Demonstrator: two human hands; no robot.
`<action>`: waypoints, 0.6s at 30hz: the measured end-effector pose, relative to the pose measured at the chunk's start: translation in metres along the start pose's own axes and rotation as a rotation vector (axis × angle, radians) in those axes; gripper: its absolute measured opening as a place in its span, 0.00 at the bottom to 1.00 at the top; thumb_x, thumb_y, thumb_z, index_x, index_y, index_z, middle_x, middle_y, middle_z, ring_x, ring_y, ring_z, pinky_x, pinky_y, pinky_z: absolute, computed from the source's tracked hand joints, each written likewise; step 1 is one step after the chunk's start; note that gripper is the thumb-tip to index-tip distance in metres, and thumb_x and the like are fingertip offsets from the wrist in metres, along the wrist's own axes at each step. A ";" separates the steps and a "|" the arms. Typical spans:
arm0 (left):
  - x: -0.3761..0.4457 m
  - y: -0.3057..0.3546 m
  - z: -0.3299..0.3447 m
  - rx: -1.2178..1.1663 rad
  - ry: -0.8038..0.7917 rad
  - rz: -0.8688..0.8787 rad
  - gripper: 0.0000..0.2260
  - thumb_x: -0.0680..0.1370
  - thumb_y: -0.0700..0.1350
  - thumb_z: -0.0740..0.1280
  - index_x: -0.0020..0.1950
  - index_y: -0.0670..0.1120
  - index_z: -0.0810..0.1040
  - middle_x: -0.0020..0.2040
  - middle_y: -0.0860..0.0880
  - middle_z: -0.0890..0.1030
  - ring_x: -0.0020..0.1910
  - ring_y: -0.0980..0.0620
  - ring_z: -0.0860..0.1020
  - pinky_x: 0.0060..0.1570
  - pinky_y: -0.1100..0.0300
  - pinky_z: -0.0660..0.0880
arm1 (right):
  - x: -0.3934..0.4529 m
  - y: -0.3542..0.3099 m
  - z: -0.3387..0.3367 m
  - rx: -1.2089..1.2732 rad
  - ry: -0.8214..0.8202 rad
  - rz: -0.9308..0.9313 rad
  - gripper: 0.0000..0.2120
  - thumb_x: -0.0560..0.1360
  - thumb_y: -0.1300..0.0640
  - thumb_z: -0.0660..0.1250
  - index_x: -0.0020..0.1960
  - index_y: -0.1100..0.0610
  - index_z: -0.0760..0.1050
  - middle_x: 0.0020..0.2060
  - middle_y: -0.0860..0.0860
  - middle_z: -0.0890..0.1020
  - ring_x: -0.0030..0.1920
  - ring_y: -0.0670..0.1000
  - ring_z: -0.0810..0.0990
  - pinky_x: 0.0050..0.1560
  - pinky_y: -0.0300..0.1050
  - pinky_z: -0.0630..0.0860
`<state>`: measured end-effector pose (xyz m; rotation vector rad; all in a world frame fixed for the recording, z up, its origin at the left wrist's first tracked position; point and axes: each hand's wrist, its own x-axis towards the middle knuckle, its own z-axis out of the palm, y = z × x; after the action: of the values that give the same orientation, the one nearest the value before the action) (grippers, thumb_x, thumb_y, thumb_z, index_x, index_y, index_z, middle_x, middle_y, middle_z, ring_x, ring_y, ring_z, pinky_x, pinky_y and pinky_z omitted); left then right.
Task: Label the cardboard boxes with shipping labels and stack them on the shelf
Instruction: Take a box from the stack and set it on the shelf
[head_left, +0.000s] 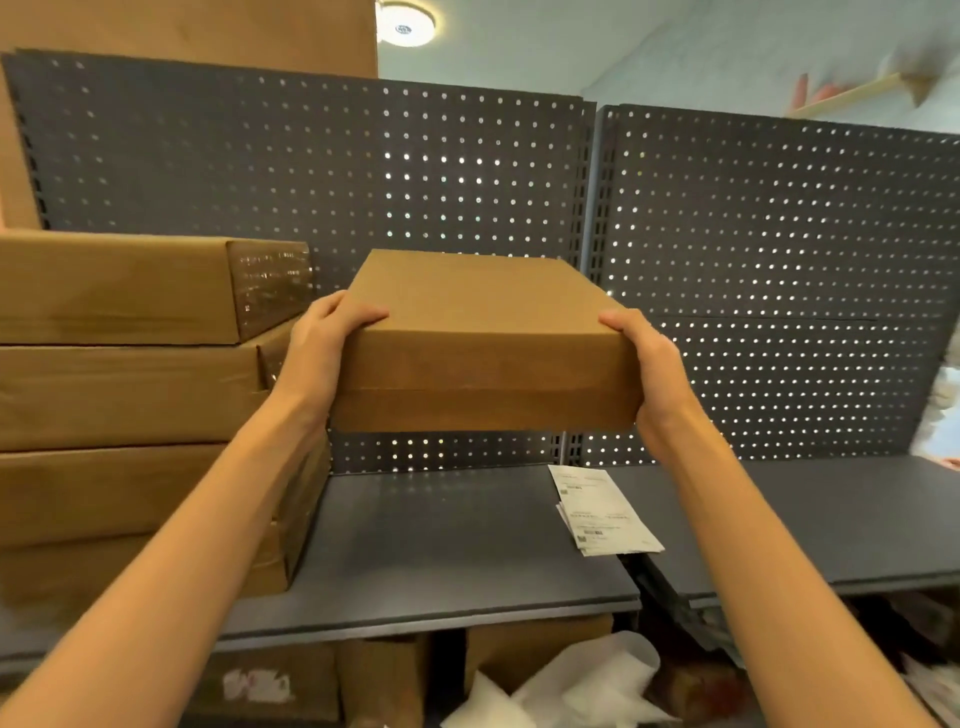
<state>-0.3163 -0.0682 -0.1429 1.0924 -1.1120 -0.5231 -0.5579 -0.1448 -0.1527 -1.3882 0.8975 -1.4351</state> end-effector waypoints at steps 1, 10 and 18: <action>-0.001 -0.008 0.004 -0.002 0.006 0.008 0.33 0.57 0.61 0.66 0.60 0.49 0.77 0.53 0.52 0.77 0.48 0.54 0.74 0.42 0.57 0.67 | 0.000 0.007 -0.003 0.005 -0.002 0.014 0.20 0.63 0.39 0.66 0.48 0.50 0.78 0.46 0.50 0.79 0.47 0.51 0.76 0.48 0.52 0.73; -0.018 -0.077 0.021 -0.008 0.055 -0.048 0.32 0.62 0.55 0.67 0.65 0.47 0.74 0.60 0.51 0.77 0.52 0.55 0.75 0.47 0.62 0.68 | 0.004 0.069 -0.024 0.012 -0.085 0.092 0.29 0.60 0.38 0.67 0.59 0.49 0.77 0.54 0.49 0.81 0.51 0.50 0.78 0.49 0.51 0.75; -0.044 -0.126 0.016 0.048 0.128 -0.126 0.37 0.59 0.60 0.66 0.66 0.49 0.72 0.58 0.55 0.76 0.54 0.56 0.74 0.51 0.60 0.68 | -0.008 0.123 -0.026 0.026 -0.169 0.169 0.33 0.65 0.41 0.64 0.69 0.48 0.67 0.58 0.45 0.76 0.54 0.46 0.76 0.49 0.43 0.74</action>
<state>-0.3277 -0.0925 -0.2745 1.2261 -0.9523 -0.5202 -0.5690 -0.1782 -0.2734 -1.3580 0.8622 -1.1798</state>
